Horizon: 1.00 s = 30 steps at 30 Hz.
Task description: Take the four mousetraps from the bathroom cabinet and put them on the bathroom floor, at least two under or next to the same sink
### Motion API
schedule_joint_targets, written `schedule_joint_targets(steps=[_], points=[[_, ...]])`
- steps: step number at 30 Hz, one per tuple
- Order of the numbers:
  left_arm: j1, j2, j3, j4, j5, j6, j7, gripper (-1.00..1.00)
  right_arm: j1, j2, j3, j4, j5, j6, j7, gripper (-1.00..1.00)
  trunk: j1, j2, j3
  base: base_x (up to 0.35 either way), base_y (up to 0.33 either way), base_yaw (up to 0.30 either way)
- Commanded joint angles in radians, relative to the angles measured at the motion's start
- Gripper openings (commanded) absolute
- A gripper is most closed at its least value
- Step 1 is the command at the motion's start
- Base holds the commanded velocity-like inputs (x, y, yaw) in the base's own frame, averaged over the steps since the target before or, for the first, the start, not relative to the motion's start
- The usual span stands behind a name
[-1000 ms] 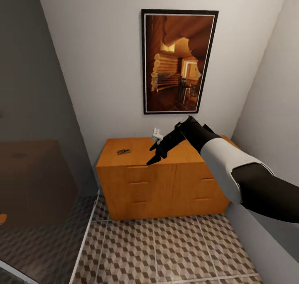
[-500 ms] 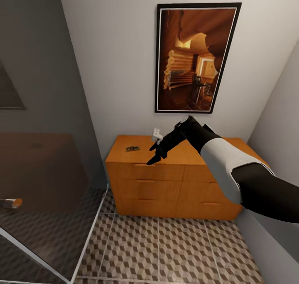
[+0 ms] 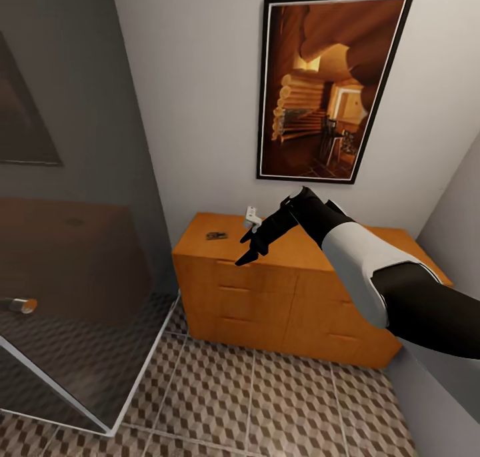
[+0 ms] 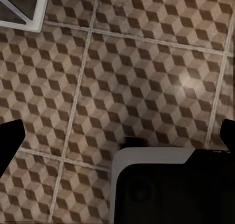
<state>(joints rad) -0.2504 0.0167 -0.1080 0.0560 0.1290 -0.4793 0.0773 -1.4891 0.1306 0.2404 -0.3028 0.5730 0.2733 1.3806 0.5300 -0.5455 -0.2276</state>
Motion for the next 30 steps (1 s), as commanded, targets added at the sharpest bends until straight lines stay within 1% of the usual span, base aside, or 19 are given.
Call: schedule_joint_targets(steps=[1, 18, 30], points=[[-0.002, 0.0, -0.009, 0.004, 0.009, -0.007, 0.001, 1.0, 0.0, 0.0, -0.001, -0.002, 0.004, 0.011, 0.005, 1.0, 0.0, -0.002, -0.003, 0.111, -0.257, 0.216], [-0.002, 0.0, -0.009, 0.004, 0.009, -0.007, 0.001, 1.0, 0.0, 0.0, 0.0, 0.003, 0.004, 0.011, 0.005, 1.0, 0.0, -0.002, -0.022, 0.188, -0.207, 0.2], [-0.002, 0.0, -0.009, 0.004, 0.009, -0.007, 0.001, 1.0, 0.0, 0.0, 0.0, 0.005, 0.004, 0.011, 0.005, 1.0, 0.0, -0.002, -0.036, 0.201, -0.177, 0.189]])
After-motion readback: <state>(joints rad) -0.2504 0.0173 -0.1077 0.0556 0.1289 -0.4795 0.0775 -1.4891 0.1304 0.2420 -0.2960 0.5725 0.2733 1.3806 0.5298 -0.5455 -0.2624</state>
